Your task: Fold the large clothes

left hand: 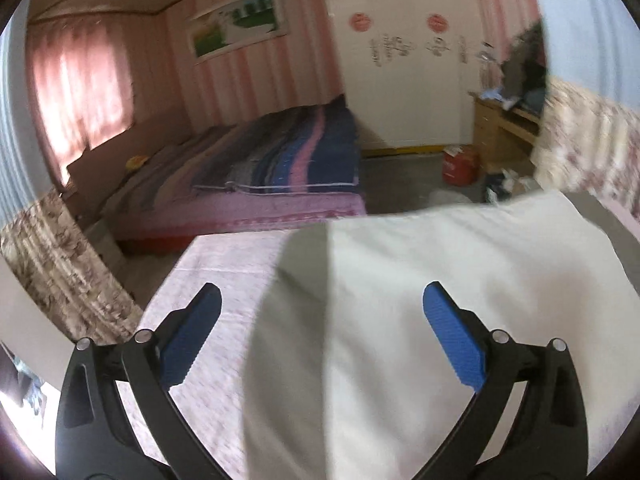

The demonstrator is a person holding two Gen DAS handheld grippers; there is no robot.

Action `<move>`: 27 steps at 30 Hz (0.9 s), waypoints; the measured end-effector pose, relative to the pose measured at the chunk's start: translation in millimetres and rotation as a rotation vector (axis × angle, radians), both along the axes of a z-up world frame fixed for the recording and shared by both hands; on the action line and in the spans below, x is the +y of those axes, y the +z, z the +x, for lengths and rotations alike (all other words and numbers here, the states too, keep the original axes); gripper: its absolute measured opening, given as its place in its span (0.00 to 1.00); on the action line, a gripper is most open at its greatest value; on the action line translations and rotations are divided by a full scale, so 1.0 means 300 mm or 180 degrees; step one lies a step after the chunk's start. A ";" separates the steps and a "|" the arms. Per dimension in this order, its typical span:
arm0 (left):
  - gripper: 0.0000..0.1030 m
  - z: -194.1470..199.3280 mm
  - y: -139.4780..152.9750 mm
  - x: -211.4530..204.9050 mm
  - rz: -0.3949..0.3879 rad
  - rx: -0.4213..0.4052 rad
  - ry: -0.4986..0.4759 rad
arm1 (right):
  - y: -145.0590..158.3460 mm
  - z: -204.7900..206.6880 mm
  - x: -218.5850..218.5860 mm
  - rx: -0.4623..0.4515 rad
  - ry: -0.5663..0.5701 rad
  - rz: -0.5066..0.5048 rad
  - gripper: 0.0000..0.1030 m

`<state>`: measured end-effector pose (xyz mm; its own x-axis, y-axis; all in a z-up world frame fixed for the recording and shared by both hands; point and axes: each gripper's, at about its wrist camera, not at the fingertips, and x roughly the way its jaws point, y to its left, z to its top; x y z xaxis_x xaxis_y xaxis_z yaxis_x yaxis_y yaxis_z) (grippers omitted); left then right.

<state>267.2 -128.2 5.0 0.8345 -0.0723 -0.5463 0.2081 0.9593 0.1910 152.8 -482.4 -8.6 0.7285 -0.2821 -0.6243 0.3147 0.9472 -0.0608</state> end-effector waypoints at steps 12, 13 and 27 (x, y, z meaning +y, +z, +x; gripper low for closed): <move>0.97 -0.135 -0.064 -0.191 -0.0307 0.0338 -0.0250 | -0.101 -0.117 -0.162 0.0185 -0.0061 0.0230 0.82; 0.97 -0.128 -0.064 -0.206 -0.0349 0.0379 -0.0224 | -0.104 -0.112 -0.170 0.0192 -0.0057 0.0246 0.82; 0.97 0.020 -0.203 -0.395 -0.0089 0.0708 -0.0093 | -0.184 0.122 -0.109 0.0490 0.0233 0.0466 0.85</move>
